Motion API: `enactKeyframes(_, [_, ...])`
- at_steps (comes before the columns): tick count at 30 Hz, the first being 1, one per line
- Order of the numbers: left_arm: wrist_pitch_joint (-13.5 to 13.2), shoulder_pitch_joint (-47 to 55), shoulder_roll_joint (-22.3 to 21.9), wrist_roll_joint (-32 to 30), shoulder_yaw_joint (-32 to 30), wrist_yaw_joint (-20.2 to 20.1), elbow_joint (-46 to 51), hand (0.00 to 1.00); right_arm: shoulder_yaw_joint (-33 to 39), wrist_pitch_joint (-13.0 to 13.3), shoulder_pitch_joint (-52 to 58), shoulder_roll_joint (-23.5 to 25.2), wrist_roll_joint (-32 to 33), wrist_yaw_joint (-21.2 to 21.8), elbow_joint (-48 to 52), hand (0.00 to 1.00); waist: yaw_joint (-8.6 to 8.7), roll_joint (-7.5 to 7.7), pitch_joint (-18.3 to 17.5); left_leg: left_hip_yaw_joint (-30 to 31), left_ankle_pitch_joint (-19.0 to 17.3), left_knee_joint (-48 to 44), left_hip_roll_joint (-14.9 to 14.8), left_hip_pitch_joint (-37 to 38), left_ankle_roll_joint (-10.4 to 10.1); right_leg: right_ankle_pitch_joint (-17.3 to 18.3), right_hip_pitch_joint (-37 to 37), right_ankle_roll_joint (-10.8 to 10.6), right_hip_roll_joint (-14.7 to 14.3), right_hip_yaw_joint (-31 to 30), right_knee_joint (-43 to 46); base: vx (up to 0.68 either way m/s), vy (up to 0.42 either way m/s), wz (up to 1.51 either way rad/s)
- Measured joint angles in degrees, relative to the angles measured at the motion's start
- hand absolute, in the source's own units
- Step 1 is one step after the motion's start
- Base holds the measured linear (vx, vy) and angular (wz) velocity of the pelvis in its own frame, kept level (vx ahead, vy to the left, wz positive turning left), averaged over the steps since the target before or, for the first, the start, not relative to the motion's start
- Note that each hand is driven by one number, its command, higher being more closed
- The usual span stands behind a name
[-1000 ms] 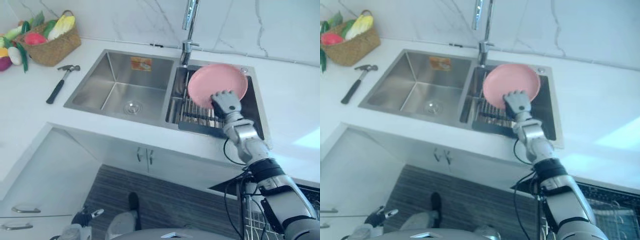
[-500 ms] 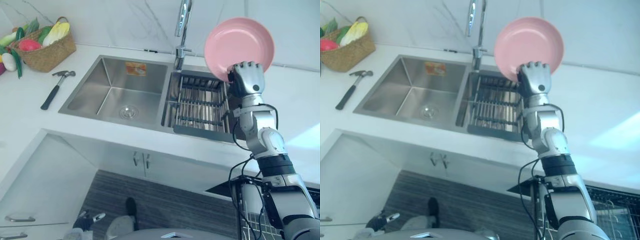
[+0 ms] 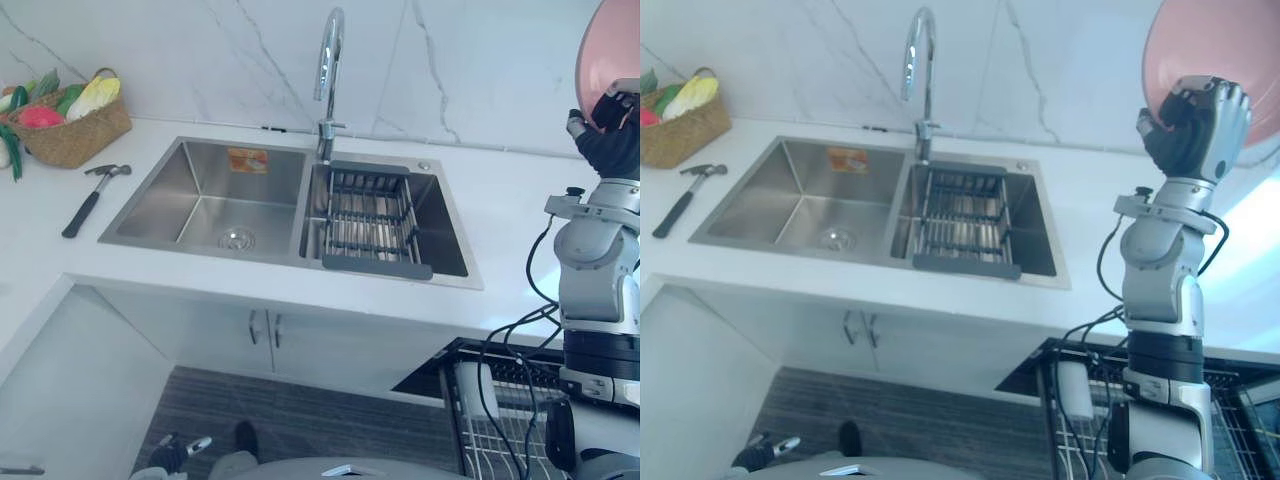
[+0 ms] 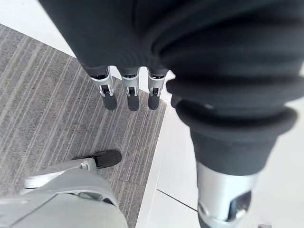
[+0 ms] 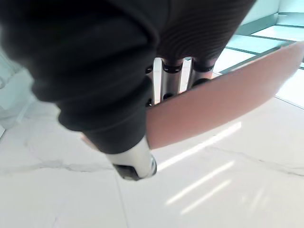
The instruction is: Walk over to the sink, pick up the cup, carry it to the dishwasher, place the cup inside the dishwasher, then close the dishwasher door
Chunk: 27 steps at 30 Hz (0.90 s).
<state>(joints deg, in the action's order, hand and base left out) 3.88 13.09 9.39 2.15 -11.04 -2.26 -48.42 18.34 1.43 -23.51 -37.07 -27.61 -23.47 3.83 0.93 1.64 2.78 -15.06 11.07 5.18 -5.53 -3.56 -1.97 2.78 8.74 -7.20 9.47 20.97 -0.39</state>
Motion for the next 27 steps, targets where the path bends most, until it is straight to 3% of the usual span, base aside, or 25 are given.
enactKeyframes(4, [0.0,0.1,-0.1,-0.1,0.0,-0.9,0.8,0.00,3.0,0.1,4.0,0.0,2.7,2.1,2.8,1.00,0.42,-0.07,0.0,-0.8,-0.4,0.0,-0.1,0.6,-0.4,0.0,0.0,0.0,0.0,-0.9,0.1,0.01,-0.001,-0.12])
enactKeyframes(9, [0.0,0.7,-0.5,-1.3,0.9,-2.8,2.7,0.00,10.0,-0.7,8.9,0.6,4.5,3.6,4.5,1.00,2.32,-0.09,-0.1,-2.5,-0.5,0.0,-0.5,0.8,-0.4,0.0,-1.2,0.1,-0.2,-3.2,0.4,0.00,0.005,-0.20])
enactKeyframes(15, [-0.1,0.8,-0.5,-3.1,3.1,-6.2,2.8,0.00,15.1,-2.9,14.0,0.7,5.2,6.0,4.8,1.00,3.92,0.30,-0.2,-8.2,-0.9,0.0,-1.7,2.7,-0.9,-0.7,-4.3,0.7,-0.4,-9.6,1.2,-0.01,0.008,-0.55])
enactKeyframes(17, [0.0,0.0,-0.5,-3.5,4.4,-6.9,2.9,0.00,16.2,-3.0,15.7,2.1,6.0,6.3,6.0,1.00,4.34,0.51,-0.2,-10.3,-1.0,0.0,-2.4,2.6,-1.0,-1.7,-6.8,0.7,-0.7,-12.9,1.5,-0.03,-0.014,-0.80])
enactKeyframes(19, [0.8,-0.5,-1.2,-3.7,4.4,-7.4,5.2,0.00,17.1,-3.2,19.0,6.1,6.9,5.7,8.7,1.00,6.09,0.86,0.2,-11.2,-0.9,0.0,-2.4,2.7,-1.0,-2.6,-7.6,0.8,-0.8,-13.6,1.5,-0.05,0.015,-0.46])
enactKeyframes(20, [1.5,-1.3,-1.6,-3.8,4.3,-7.4,6.8,0.00,17.3,-3.2,20.2,8.9,7.1,5.7,10.0,1.00,6.29,1.30,0.5,-12.9,-0.9,-0.1,-2.6,3.2,-0.9,-2.5,-8.4,2.1,-0.2,-12.1,1.9,-0.05,0.036,-0.50])
enactKeyframes(21, [2.0,-1.5,-1.7,-3.7,4.2,-7.4,7.8,0.00,17.2,-3.2,20.3,10.3,7.1,5.6,10.5,1.00,6.08,1.31,0.6,-14.2,-0.9,-0.1,-2.9,3.6,-0.9,-2.5,-8.7,4.8,0.6,-9.2,2.3,-0.04,0.044,-0.98])
enactKeyframes(22, [3.1,-2.0,-1.8,-3.4,4.1,-7.2,9.7,0.00,16.3,-3.2,20.5,12.4,7.1,5.6,11.6,1.00,5.37,0.43,1.1,-16.8,-1.3,-0.4,-4.3,4.5,-1.0,-1.4,-9.5,14.7,1.8,-0.6,4.1,0.01,0.036,-1.22])
enactKeyframes(23, [4.2,-2.0,-1.7,-2.8,3.3,-6.9,10.8,0.00,15.2,-3.1,21.4,13.4,7.2,5.7,12.6,1.00,4.97,-0.61,1.1,-19.0,-2.4,0.0,-6.2,4.6,-1.1,1.0,-9.8,17.1,2.3,4.3,5.3,0.02,0.066,-1.22])
enactKeyframes(24, [5.1,-2.4,-1.5,-1.8,2.6,-6.5,10.8,0.00,14.8,-2.8,21.7,14.6,7.6,5.7,13.8,1.00,4.97,-0.91,1.6,-20.2,-2.6,-0.1,-6.7,4.5,-0.9,1.0,-10.2,14.2,3.3,5.6,7.0,0.02,0.054,-0.79])
enactKeyframes(25, [5.9,-3.0,-0.8,-1.0,2.1,-6.2,10.9,0.00,14.2,-2.8,22.1,15.1,7.6,5.8,14.2,1.00,5.17,-0.06,2.1,-20.9,-2.6,-0.1,-6.8,4.7,-1.1,0.9,-10.5,11.9,3.7,6.3,8.0,0.02,0.013,-0.53])
enactKeyframes(26, [7.3,-3.7,1.2,-0.3,2.0,-5.5,11.2,0.00,13.2,-2.8,22.9,16.1,7.6,6.0,15.1,1.00,5.09,2.13,2.3,-21.7,-2.3,-0.1,-6.4,4.9,-1.7,0.0,-10.0,6.8,4.0,6.8,6.0,0.01,-0.079,-0.42])
enactKeyframes(27, [8.8,-4.6,2.0,0.0,1.3,-5.4,11.1,0.00,12.7,-2.8,22.9,16.6,7.6,6.0,15.7,1.00,5.05,2.85,2.8,-22.0,-1.9,-0.1,-6.6,4.9,-2.4,-3.6,-9.4,3.0,3.4,7.0,3.2,0.01,-0.106,-0.33])
